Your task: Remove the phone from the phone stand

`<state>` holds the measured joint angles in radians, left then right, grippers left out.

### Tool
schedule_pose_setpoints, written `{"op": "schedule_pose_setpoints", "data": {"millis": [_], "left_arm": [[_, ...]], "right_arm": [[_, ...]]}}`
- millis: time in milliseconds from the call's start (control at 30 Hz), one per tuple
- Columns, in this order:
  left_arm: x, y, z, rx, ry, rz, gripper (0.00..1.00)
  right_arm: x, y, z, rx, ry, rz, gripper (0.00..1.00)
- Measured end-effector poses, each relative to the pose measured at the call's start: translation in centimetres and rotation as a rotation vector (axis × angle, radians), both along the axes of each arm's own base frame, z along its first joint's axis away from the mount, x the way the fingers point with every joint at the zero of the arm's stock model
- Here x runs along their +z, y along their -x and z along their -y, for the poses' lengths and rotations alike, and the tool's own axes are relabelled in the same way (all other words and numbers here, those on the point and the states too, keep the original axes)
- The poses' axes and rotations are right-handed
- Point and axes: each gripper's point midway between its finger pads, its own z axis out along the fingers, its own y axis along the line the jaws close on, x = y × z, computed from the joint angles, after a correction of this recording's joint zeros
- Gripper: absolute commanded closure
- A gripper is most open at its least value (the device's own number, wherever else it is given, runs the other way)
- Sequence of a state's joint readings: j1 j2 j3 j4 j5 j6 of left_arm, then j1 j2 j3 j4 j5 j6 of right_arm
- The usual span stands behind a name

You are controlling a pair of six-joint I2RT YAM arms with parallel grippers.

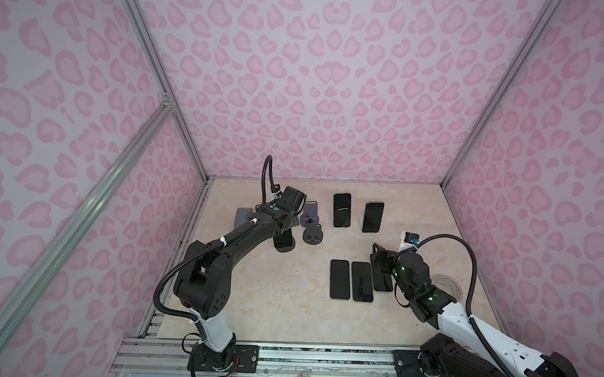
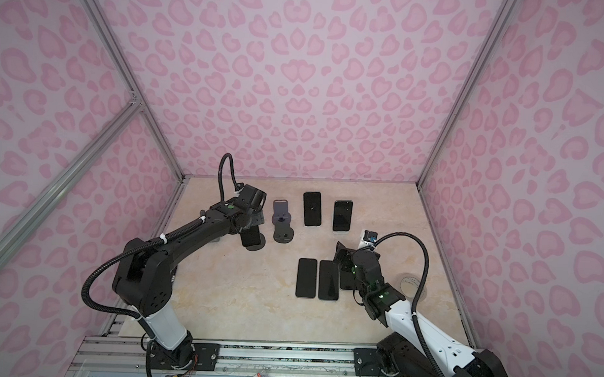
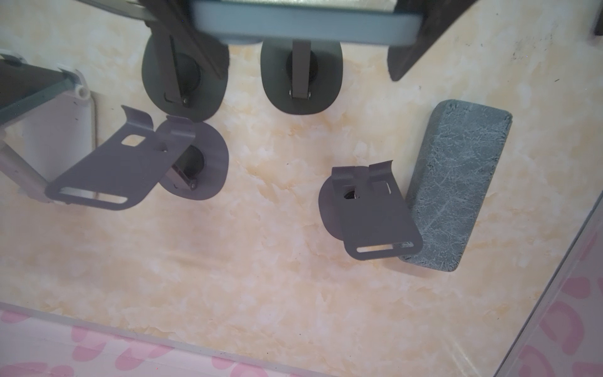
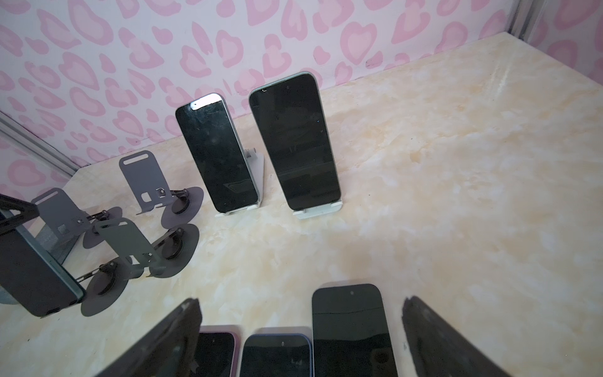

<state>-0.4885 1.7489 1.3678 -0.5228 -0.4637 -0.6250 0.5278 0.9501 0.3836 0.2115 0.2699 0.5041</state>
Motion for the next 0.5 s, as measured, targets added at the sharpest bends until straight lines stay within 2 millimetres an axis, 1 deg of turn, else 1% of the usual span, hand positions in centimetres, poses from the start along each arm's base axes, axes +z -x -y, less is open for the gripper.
{"op": "schedule_pose_setpoints", "data": {"millis": [167, 367, 500], "left_arm": [[0.6, 0.5, -0.2, -0.007, 0.000, 0.005, 0.36], [3.5, 1.1, -0.1, -0.026, 0.020, 0.061, 0.37], [4.5, 1.5, 0.0, -0.039, 0.024, 0.076, 0.37]], "right_arm": [[-0.6, -0.1, 0.0, 0.000, 0.011, -0.016, 0.02], [-0.6, -0.1, -0.1, 0.003, 0.012, -0.017, 0.02], [-0.6, 0.0, -0.2, 0.005, 0.012, -0.016, 0.02]]}}
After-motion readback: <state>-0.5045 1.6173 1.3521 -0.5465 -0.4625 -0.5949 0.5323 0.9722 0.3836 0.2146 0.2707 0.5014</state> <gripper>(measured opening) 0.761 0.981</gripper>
